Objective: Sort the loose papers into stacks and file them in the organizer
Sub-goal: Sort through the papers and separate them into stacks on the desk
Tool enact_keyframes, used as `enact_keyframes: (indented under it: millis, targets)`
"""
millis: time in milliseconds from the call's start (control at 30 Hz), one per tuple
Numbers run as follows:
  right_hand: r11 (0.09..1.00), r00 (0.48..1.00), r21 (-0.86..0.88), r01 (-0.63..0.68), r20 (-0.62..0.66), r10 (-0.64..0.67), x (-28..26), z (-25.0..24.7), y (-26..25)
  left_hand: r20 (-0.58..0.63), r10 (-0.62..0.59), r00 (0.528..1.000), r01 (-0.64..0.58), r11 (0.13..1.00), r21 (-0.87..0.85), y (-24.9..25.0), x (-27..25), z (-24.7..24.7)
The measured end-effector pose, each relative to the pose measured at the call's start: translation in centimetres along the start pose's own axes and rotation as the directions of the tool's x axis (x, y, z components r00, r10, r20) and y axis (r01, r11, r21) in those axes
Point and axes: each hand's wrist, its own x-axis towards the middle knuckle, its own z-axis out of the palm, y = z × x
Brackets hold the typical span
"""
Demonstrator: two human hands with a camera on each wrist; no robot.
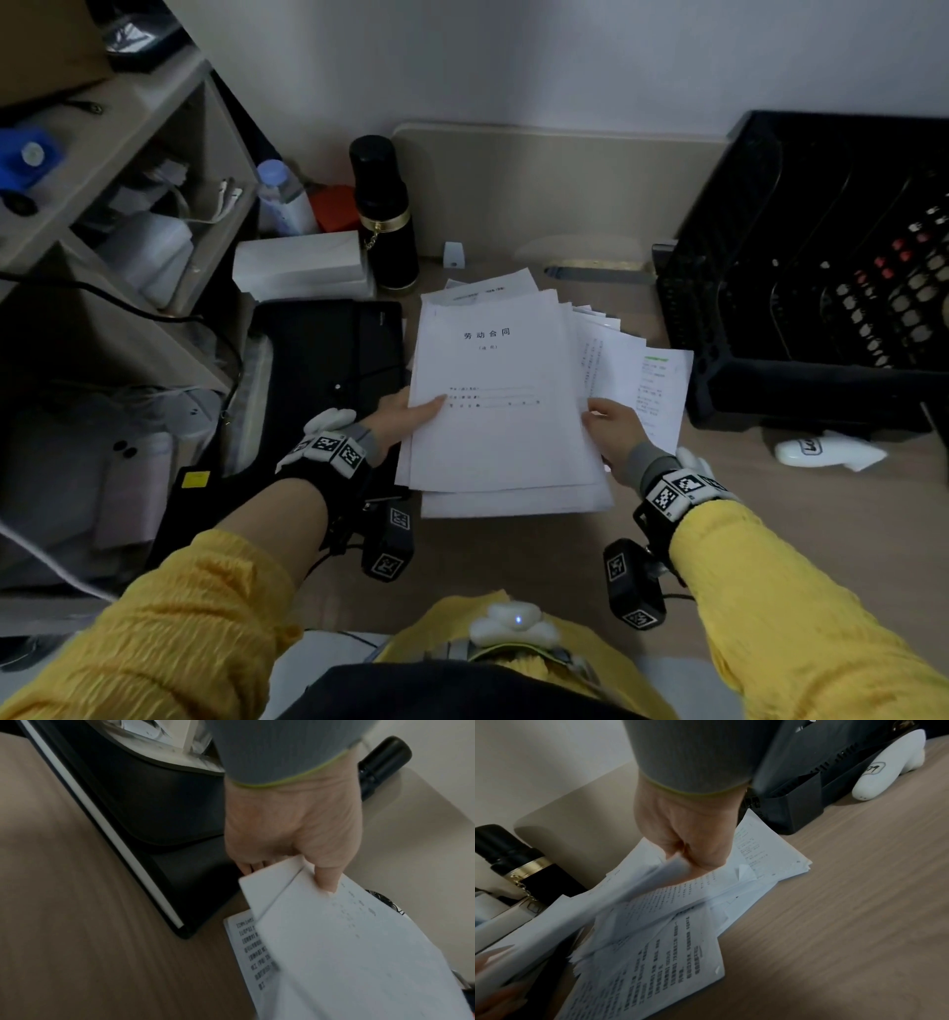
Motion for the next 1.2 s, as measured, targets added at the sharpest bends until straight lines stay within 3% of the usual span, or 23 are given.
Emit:
enact_keyframes:
  millis: [133,267,500,633,733,1000,1200]
  targets:
    - [0.994,1.0,0.11,-0.005,0.012,0.004,-0.2,0.1,-0.2,0.003,-0.008,1.0,0.008,0.993,-0.119,0.2,0.4,0.1]
    - [0.986,0.998,0.162,-0.03,0.064,0.019,-0.3,0.2,-0.6,0.073,0.082,0.994,-0.071,0.986,-0.149,1.0,-0.2,1.1]
    - [0.989,0.994,0.145,-0.027,0.106,0.011,-0.6,0.5,-2.2,-0.065,0.175,0.982,-0.183,0.972,-0.149,1.3,0.6,2.1]
    - [0.972,0.994,0.212,0.099,0.03,-0.107,-0.8,0.8,-3.5,-0.067,0.198,0.978,-0.209,0.919,-0.336,2.4,0.4,2.2]
    - [0.937,0.979,0.284,0.203,-0.034,-0.202,-0.9,1.1,-4.8,-0.079,0.264,0.961,-0.275,0.903,-0.329,3.6,0.3,2.3]
    - [0.924,0.974,0.307,0.227,-0.087,-0.21,-1.5,1.8,-5.6,-0.144,0.274,0.951,-0.31,0.86,-0.406,4.3,0.0,2.6]
    - [0.883,0.939,0.323,0.34,-0.169,-0.299,-2.3,2.1,-8.7,-0.222,0.341,0.913,-0.407,0.775,-0.483,7.1,-0.2,3.2]
